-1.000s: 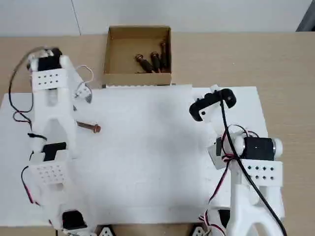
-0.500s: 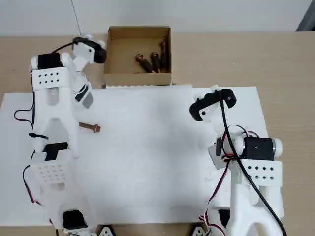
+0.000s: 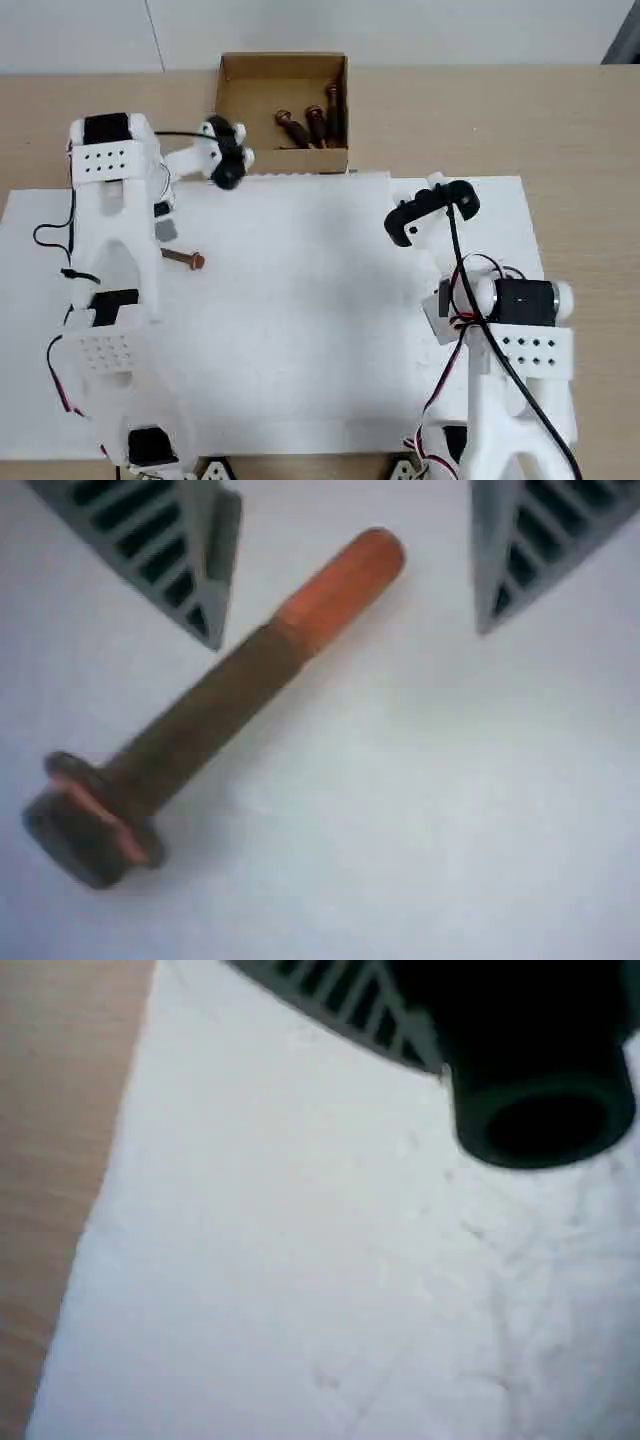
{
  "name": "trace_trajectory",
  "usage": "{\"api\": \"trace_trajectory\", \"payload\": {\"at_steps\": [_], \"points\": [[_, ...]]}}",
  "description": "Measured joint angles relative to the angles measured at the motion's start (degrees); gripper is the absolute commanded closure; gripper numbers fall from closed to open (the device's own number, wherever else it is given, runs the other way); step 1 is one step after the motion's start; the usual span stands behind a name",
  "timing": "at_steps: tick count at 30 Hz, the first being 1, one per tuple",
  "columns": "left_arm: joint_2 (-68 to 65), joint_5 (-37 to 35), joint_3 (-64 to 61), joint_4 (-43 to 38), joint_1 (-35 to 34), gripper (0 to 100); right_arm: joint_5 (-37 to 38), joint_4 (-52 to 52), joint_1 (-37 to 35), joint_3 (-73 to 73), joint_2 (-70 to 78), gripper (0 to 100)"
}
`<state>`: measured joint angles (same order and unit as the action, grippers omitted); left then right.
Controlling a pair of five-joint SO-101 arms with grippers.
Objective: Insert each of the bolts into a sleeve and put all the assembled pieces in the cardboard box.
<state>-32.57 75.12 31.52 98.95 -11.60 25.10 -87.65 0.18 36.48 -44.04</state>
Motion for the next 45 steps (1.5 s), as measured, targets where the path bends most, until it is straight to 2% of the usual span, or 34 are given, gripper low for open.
{"api": "trace_trajectory", "payload": {"at_steps": [25, 34, 45], "points": [[0.0, 2.7, -10.3, 0.0, 2.0, 84, 0.0, 0.0, 0.0, 0.0, 0.0, 99.5], [-5.7, 2.7, -10.5, -2.0, 2.3, 85, 0.0, 0.0, 0.0, 0.0, 0.0, 99.5], [-6.1, 2.7, -10.5, -2.0, 2.6, 100, 0.0, 0.0, 0.0, 0.0, 0.0, 99.5]]}}
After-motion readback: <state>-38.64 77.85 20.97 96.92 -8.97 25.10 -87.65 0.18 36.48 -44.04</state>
